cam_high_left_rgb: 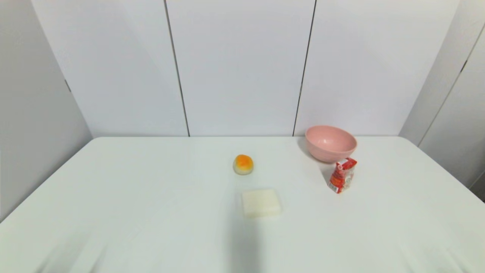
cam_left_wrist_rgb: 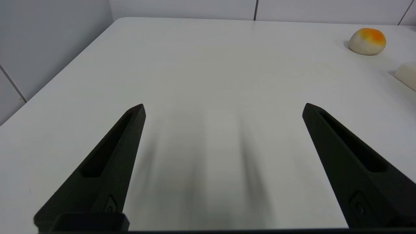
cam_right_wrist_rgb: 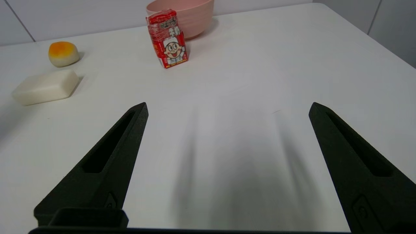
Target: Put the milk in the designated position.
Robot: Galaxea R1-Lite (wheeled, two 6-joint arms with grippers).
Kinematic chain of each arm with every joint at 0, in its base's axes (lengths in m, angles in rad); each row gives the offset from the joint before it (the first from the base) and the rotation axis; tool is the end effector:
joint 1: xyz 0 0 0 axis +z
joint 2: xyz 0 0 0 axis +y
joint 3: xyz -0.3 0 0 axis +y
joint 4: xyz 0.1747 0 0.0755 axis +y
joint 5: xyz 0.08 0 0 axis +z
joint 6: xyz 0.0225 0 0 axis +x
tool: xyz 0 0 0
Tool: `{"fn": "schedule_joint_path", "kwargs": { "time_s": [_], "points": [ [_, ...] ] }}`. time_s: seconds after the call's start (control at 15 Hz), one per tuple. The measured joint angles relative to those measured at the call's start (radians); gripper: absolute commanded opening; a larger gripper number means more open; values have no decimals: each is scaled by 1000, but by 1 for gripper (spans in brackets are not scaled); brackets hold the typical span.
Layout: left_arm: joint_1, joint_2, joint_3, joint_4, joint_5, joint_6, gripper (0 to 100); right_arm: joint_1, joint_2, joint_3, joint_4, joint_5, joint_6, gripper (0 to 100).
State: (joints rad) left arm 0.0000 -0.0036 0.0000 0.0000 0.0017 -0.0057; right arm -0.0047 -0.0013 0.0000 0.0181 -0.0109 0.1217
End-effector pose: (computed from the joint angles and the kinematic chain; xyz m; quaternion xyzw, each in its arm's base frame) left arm -0.0231 0.0000 0.0754 -0.0029 -0.0018 0.0008 1.0000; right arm -0.0229 -0.0001 0.0736 0.0608 0.0079 -0.0083 0.9981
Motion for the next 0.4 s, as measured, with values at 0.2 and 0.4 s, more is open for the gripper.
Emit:
{"fn": "schedule_joint_path", "kwargs": {
  "time_s": [0.2,0.4],
  "points": [
    [0,0,0,0,0,0,100,0,0,0,-1,0,-9,100],
    [0,0,0,0,0,0,100,0,0,0,0,-2,9,100]
  ]
}}
